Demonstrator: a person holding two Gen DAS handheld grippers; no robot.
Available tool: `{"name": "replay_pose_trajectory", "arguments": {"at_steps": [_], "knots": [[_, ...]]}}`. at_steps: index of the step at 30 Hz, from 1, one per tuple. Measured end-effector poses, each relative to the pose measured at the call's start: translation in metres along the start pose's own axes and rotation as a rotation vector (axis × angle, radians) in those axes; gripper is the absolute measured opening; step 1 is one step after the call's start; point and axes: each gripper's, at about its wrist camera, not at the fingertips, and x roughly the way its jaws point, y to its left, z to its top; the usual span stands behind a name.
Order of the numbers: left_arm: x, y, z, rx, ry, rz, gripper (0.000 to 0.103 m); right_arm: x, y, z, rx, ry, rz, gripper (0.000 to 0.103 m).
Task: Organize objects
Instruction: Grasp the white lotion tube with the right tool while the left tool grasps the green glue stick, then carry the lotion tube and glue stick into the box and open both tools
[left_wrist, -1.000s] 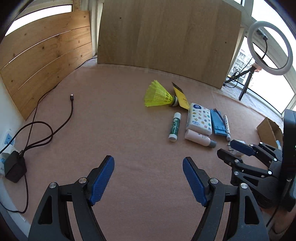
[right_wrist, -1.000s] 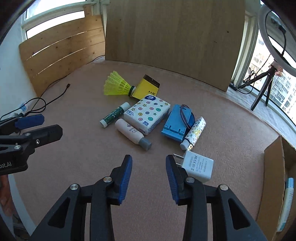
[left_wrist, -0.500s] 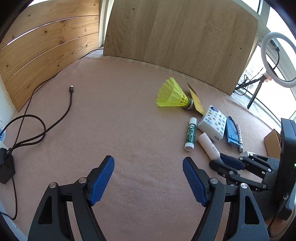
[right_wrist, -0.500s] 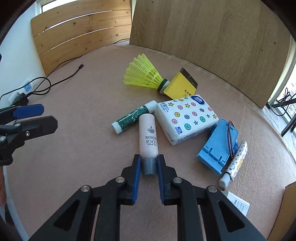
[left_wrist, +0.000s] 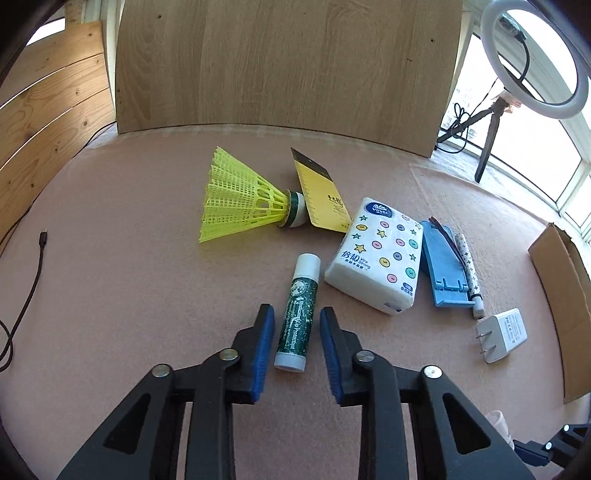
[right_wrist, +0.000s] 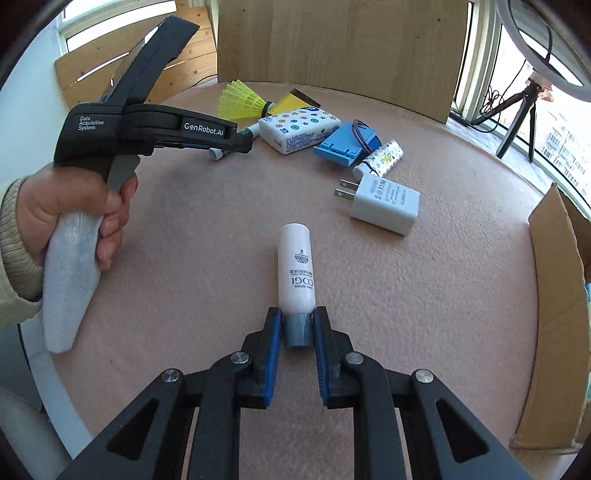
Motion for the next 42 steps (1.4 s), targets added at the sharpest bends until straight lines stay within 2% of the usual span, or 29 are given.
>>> {"name": "replay_pose_trajectory", "arguments": {"at_steps": [3,7,15,17,23,33,36,42], "knots": [[0.0,-0.002,0.0,0.011,0.0,-0.004,0.016,-0.002,-0.003,-0.003,0.011,-0.005,-0.004,0.016],[-0.014,-0.003,-0.017,0.027,0.008,0.005,0.016,-0.003,-0.002,-0.004,0.026,-0.016,-0.009,0.015],[-0.073,-0.013,-0.076,-0.006,0.02,-0.033,0.016,-0.013,-0.004,-0.001,0.114,-0.089,-0.004,0.015],[-0.089,-0.019,-0.082,-0.001,0.012,-0.046,0.016,-0.02,-0.003,0.001,0.127,-0.104,0.0,0.013],[-0.133,-0.038,-0.084,0.018,-0.049,-0.074,0.016,-0.052,0.004,0.007,0.118,-0.171,-0.004,0.013],[-0.205,-0.072,-0.073,-0.017,-0.184,-0.025,0.016,-0.112,-0.001,0.012,0.023,-0.308,0.02,0.013],[-0.223,-0.081,-0.07,-0.032,-0.202,-0.029,0.016,-0.123,-0.005,0.014,-0.001,-0.313,0.017,0.013],[-0.239,-0.085,-0.062,0.007,-0.228,-0.045,0.016,-0.141,-0.006,0.018,0.035,-0.367,-0.008,0.013]]}}
